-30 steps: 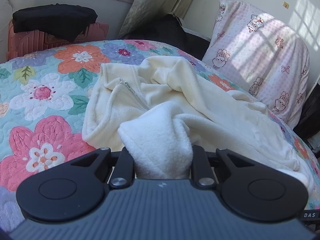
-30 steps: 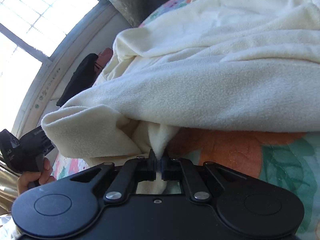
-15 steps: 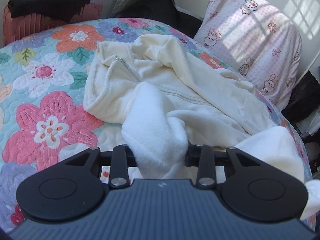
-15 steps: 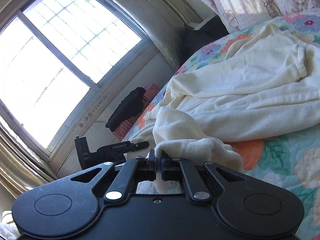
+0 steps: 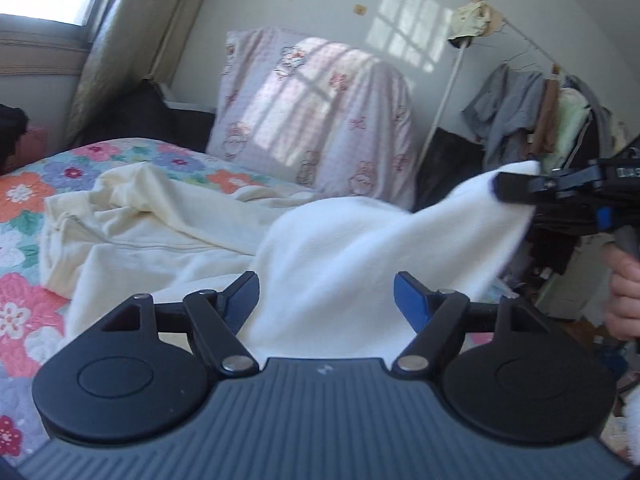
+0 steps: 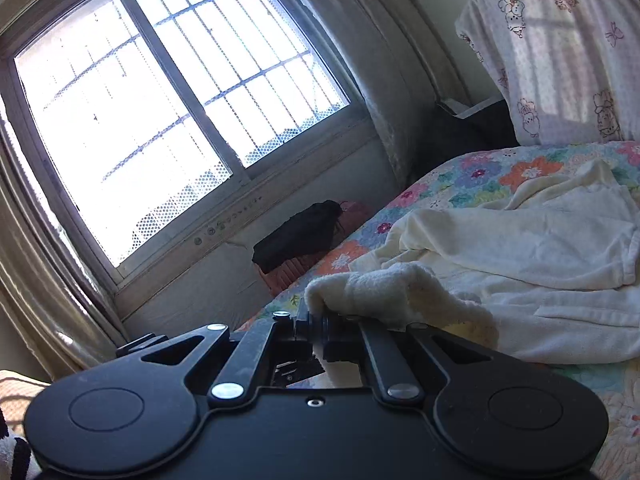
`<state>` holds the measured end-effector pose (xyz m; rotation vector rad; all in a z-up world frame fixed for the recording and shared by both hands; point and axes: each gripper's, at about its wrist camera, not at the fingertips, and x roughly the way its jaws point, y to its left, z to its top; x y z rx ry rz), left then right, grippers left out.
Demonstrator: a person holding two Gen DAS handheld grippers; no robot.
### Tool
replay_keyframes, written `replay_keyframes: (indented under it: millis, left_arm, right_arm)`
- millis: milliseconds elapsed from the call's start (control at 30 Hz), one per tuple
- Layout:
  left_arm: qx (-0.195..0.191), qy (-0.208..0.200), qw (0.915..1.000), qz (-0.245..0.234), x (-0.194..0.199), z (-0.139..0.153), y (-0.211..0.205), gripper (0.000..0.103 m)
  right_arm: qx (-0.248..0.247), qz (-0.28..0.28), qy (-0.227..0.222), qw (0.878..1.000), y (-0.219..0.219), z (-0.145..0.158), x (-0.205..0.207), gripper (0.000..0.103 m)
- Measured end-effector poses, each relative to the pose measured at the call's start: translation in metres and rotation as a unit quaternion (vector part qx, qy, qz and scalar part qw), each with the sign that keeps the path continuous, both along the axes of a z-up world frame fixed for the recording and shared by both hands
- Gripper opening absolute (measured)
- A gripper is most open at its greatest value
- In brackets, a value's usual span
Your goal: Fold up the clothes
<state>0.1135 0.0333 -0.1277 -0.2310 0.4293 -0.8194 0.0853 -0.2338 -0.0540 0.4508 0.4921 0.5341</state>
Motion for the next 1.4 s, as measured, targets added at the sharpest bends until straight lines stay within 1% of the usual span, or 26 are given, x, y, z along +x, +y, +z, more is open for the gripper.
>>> replay_keyframes:
  millis: [33, 100, 200, 267, 333, 367, 400, 433, 467, 500, 533, 600, 633, 667, 767, 900, 933, 1000, 1133, 1167, 1233, 1267, 1300, 1333, 1367, 1400]
  left_arm:
    - [-0.010, -0.005, 0.9997, -0.021, -0.006, 0.002, -0.004, 0.075]
    - [-0.012, -0.014, 0.9989, -0.042, -0.013, 0.003, -0.011, 0.078]
    - [0.009, -0.034, 0.9956, -0.087, -0.016, -0.009, -0.027, 0.085]
    - [0.051, -0.014, 0.9957, -0.076, -0.014, -0.020, -0.043, 0.086]
    - [0.057, -0.011, 0.9974, -0.042, -0.011, -0.029, -0.049, 0.086]
    - [0.058, -0.001, 0.9982, -0.019, -0.006, -0.034, -0.047, 0.085]
    - [0.058, 0.008, 0.9983, 0.005, -0.001, -0.038, -0.045, 0.074]
    - [0.059, 0.019, 0.9977, 0.026, 0.004, -0.042, -0.043, 0.058]
    - [0.060, 0.040, 0.9967, 0.038, 0.010, -0.046, -0.038, 0.019]
    - [0.061, 0.060, 0.9950, 0.052, 0.017, -0.050, -0.033, 0.011]
    - [0.061, 0.067, 0.9929, 0.077, 0.020, -0.052, -0.026, 0.011]
    - [0.082, 0.060, 0.9879, 0.117, 0.022, -0.053, -0.019, 0.011]
    - [0.093, 0.056, 0.9846, 0.137, 0.022, -0.053, -0.016, 0.011]
    - [0.101, 0.054, 0.9811, 0.156, 0.023, -0.053, -0.012, 0.011]
    - [0.088, 0.071, 0.9772, 0.180, 0.029, -0.054, -0.001, 0.011]
    - [0.071, 0.081, 0.9755, 0.192, 0.037, -0.054, 0.002, 0.011]
    - [0.068, 0.082, 0.9751, 0.194, 0.039, -0.055, 0.002, 0.011]
    - [0.065, 0.085, 0.9749, 0.195, 0.040, -0.057, 0.002, 0.010]
    - [0.078, 0.090, 0.9731, 0.197, 0.042, -0.061, -0.003, 0.011]
    - [0.083, 0.090, 0.9727, 0.198, 0.043, -0.062, -0.004, 0.010]
    - [0.091, 0.083, 0.9725, 0.198, 0.041, -0.059, -0.007, 0.010]
    - [0.092, 0.079, 0.9727, 0.198, 0.040, -0.055, -0.007, 0.010]
    - [0.092, 0.075, 0.9730, 0.198, 0.038, -0.051, -0.007, 0.010]
    - [0.092, 0.067, 0.9734, 0.199, 0.033, -0.042, -0.007, 0.010]
    - [0.093, 0.059, 0.9737, 0.200, 0.029, -0.033, -0.007, 0.010]
    - [0.091, 0.051, 0.9741, 0.200, 0.024, -0.023, -0.006, 0.010]
  right_arm:
    - [-0.008, 0.001, 0.005, 1.000, 0.004, -0.001, 0.002, 0.007]
    - [-0.006, 0.003, 0.026, 1.000, 0.007, -0.007, 0.009, 0.007]
    - [0.011, 0.005, 0.055, 0.998, 0.011, -0.017, 0.019, 0.007]
    - [0.026, 0.016, 0.061, 0.998, 0.021, -0.021, 0.022, 0.007]
    - [0.034, 0.029, 0.065, 0.997, 0.031, -0.024, 0.025, 0.007]
    - [0.037, 0.040, 0.071, 0.996, 0.034, -0.027, 0.025, 0.007]
    - [0.039, 0.049, 0.077, 0.995, 0.038, -0.029, 0.025, 0.007]
    - [0.039, 0.048, 0.083, 0.995, 0.037, -0.033, 0.026, 0.007]
    - [0.039, 0.047, 0.090, 0.994, 0.036, -0.038, 0.026, 0.008]
    - [0.039, 0.045, 0.096, 0.994, 0.035, -0.042, 0.027, 0.011]
    - [0.030, 0.025, 0.101, 0.994, 0.028, -0.048, 0.027, 0.014]
    - [0.012, -0.028, 0.103, 0.994, 0.004, -0.065, 0.027, 0.024]
    - [0.004, -0.056, 0.105, 0.993, -0.008, -0.073, 0.028, 0.040]
    - [-0.002, -0.097, 0.116, 0.989, -0.026, -0.084, 0.030, 0.049]
    - [0.006, -0.196, 0.160, 0.968, -0.088, -0.124, 0.035, 0.050]
    - [0.039, -0.272, 0.202, 0.940, -0.164, -0.173, 0.042, 0.058]
    - [0.052, -0.293, 0.211, 0.931, -0.178, -0.185, 0.044, 0.063]
    - [0.080, -0.332, 0.230, 0.912, -0.204, -0.207, 0.048, 0.063]
    - [0.173, -0.344, 0.226, 0.895, -0.231, -0.241, 0.063, 0.063]
    - [0.176, -0.350, 0.218, 0.894, -0.231, -0.243, 0.070, 0.064]
    - [0.182, -0.361, 0.203, 0.892, -0.232, -0.247, 0.084, 0.064]
    - [0.163, -0.359, 0.194, 0.898, -0.228, -0.244, 0.093, 0.060]
    - [0.143, -0.354, 0.185, 0.905, -0.225, -0.241, 0.102, 0.041]
    - [0.109, -0.327, 0.167, 0.924, -0.219, -0.232, 0.111, 0.011]
    - [0.070, -0.327, 0.146, 0.931, -0.212, -0.216, 0.113, 0.011]
    - [0.050, -0.328, 0.121, 0.936, -0.206, -0.196, 0.108, 0.011]
